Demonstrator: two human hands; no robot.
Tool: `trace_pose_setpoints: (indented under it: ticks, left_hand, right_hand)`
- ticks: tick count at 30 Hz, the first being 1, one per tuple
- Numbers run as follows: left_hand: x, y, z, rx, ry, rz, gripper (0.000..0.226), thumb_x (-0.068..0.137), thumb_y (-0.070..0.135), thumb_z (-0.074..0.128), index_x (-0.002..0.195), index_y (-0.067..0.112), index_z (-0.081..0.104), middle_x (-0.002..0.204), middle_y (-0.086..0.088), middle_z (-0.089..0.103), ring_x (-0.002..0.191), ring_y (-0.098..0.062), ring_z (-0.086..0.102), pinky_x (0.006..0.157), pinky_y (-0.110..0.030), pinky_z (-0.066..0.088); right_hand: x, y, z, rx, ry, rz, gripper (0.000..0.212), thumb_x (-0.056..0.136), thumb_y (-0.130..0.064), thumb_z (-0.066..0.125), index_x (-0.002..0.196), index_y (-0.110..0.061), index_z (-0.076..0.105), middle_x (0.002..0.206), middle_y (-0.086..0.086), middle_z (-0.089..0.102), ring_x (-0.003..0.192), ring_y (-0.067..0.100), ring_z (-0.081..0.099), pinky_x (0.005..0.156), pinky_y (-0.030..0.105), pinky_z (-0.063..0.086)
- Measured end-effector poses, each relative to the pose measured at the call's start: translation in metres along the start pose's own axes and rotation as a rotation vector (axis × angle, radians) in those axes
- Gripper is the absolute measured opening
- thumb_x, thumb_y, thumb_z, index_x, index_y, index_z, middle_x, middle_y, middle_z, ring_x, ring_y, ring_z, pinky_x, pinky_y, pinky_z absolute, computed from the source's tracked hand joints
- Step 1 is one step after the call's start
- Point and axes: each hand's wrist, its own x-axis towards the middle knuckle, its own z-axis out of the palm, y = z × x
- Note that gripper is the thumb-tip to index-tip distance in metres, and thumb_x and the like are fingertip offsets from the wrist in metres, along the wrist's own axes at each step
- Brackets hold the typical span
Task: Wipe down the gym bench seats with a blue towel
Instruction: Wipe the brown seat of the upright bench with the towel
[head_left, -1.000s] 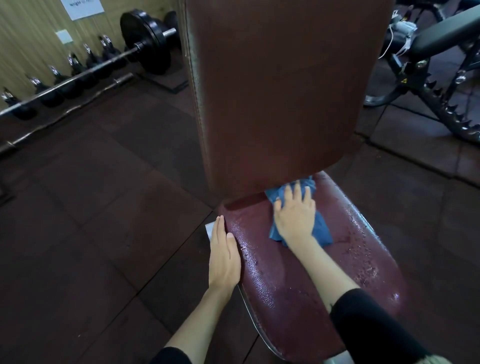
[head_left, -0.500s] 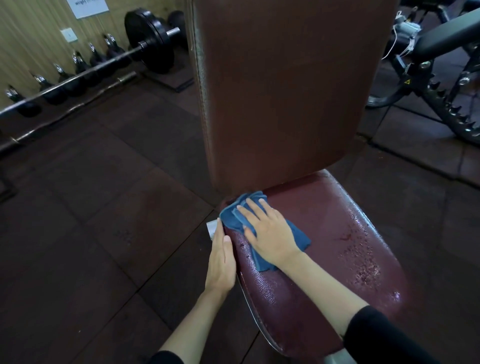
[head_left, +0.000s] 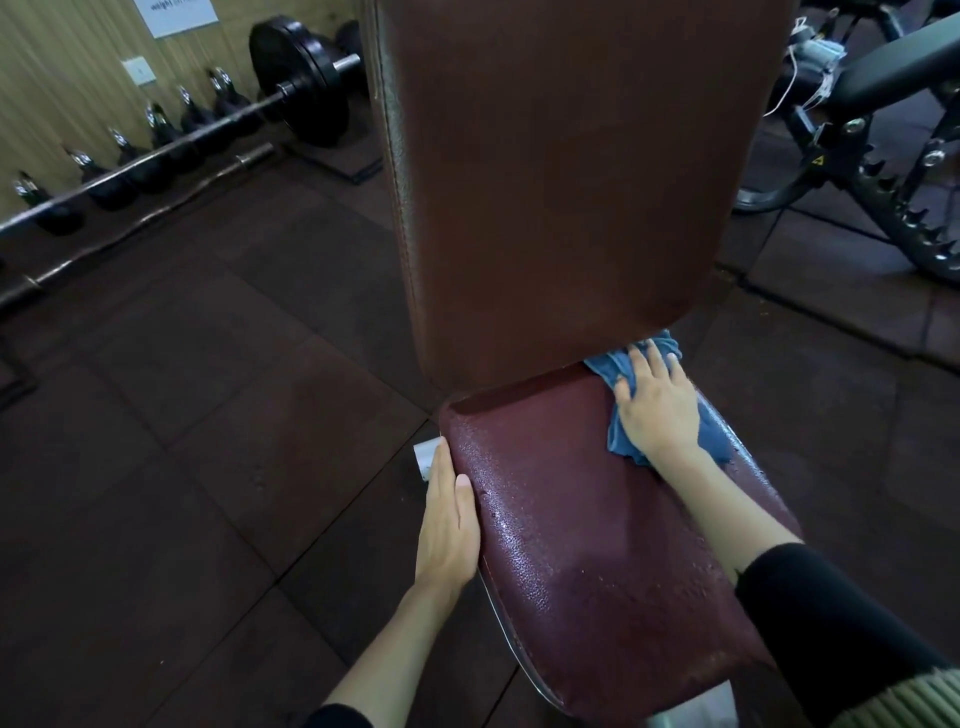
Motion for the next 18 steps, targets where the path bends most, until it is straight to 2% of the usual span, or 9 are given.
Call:
trace_pose_setpoints:
  ticks: [3,5,8,11,13,15,17,18]
  left_hand:
    - [-0.002,0.003,-0.002,-0.046,-0.004,-0.011,0.048,0.104,0.024,0.020,0.150,0.024,0.010,0.149,0.025,0.010,0.133,0.020,0.006,0.101,0.004,0.003]
    - [-0.004,0.005,-0.005,-0.081,-0.009,0.001,0.046,0.104,0.024,0.019,0.149,0.027,0.010,0.145,0.031,0.010,0.130,0.025,0.006,0.102,0.003,0.004]
    - [-0.006,0.004,-0.009,-0.145,-0.007,0.015,0.047,0.101,0.031,0.017,0.148,0.030,0.012,0.142,0.036,0.014,0.133,0.020,0.010,0.107,-0.002,0.007]
    - [-0.009,0.005,-0.012,-0.231,-0.004,0.003,0.045,0.097,0.033,0.016,0.142,0.035,0.018,0.137,0.040,0.022,0.132,0.019,0.017,0.107,-0.004,0.012]
    - [-0.010,0.005,-0.013,-0.315,-0.019,-0.039,0.038,0.102,0.029,0.018,0.138,0.040,0.020,0.140,0.035,0.025,0.132,0.017,0.022,0.108,-0.006,0.016]
    - [-0.009,0.003,-0.016,-0.380,-0.027,-0.096,0.040,0.105,0.024,0.019,0.143,0.035,0.022,0.148,0.022,0.027,0.134,0.011,0.025,0.113,-0.015,0.018]
    - [-0.007,0.003,-0.019,-0.401,-0.026,-0.149,0.042,0.105,0.029,0.021,0.147,0.028,0.027,0.150,0.015,0.031,0.136,0.004,0.029,0.116,-0.026,0.021]
    - [-0.005,0.005,-0.021,-0.412,-0.019,-0.172,0.043,0.104,0.031,0.022,0.146,0.027,0.030,0.149,0.014,0.034,0.135,0.003,0.031,0.116,-0.026,0.022]
  right_hand:
    - [-0.019,-0.012,0.000,-0.002,-0.014,0.004,0.052,0.097,-0.031,0.039,0.145,-0.014,0.032,0.153,0.012,0.028,0.140,0.037,0.022,0.111,0.046,0.022]
    - [-0.036,-0.021,0.002,-0.007,-0.028,-0.026,0.052,0.095,-0.034,0.035,0.143,-0.013,0.038,0.149,0.014,0.036,0.136,0.040,0.031,0.106,0.049,0.031]
    - [-0.069,-0.045,0.002,0.029,-0.010,-0.121,0.057,0.085,-0.036,0.032,0.131,-0.011,0.054,0.135,0.016,0.053,0.120,0.042,0.050,0.091,0.050,0.046]
    - [-0.111,-0.073,0.006,0.006,-0.025,-0.242,0.054,0.084,-0.036,0.035,0.129,-0.016,0.056,0.133,0.011,0.055,0.120,0.037,0.053,0.089,0.045,0.048]
    - [-0.140,-0.086,0.014,-0.030,-0.039,-0.331,0.054,0.085,-0.037,0.034,0.131,-0.019,0.054,0.136,0.009,0.053,0.123,0.035,0.051,0.092,0.044,0.048]
    - [-0.159,-0.092,0.021,-0.095,-0.046,-0.401,0.052,0.086,-0.039,0.038,0.133,-0.022,0.052,0.139,0.008,0.051,0.125,0.034,0.050,0.093,0.044,0.048]
    - [-0.163,-0.095,0.026,-0.136,-0.036,-0.421,0.053,0.084,-0.041,0.057,0.134,-0.023,0.050,0.140,0.008,0.050,0.125,0.035,0.049,0.094,0.045,0.047]
    - [-0.160,-0.097,0.027,-0.142,-0.041,-0.415,0.058,0.081,-0.041,0.066,0.134,-0.023,0.050,0.140,0.009,0.050,0.125,0.037,0.049,0.094,0.046,0.047]
